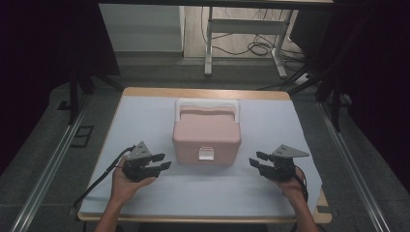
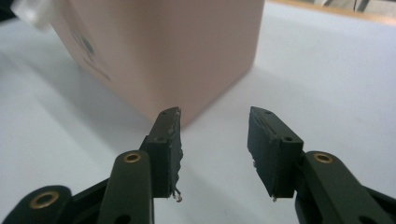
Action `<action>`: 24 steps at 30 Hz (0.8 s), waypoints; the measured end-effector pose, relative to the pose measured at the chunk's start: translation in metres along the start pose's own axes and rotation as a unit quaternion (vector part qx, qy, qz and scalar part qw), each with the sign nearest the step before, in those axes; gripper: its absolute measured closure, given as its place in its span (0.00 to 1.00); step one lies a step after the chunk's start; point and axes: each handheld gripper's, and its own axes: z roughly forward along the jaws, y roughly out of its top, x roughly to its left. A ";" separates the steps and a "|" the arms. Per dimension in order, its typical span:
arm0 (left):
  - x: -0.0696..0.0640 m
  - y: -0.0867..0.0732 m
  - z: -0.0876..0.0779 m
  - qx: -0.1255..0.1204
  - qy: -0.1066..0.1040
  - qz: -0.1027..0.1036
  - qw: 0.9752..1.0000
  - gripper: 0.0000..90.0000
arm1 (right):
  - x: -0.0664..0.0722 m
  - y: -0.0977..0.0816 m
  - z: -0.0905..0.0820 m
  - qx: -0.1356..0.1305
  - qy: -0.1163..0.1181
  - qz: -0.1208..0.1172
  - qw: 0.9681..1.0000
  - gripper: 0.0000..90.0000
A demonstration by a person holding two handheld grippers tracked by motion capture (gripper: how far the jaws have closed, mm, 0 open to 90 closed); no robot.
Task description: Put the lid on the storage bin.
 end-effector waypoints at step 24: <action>0.009 -0.013 0.001 0.005 0.015 -0.017 1.000 0.62 | -0.003 -0.015 0.002 0.004 -0.012 0.001 1.000 0.57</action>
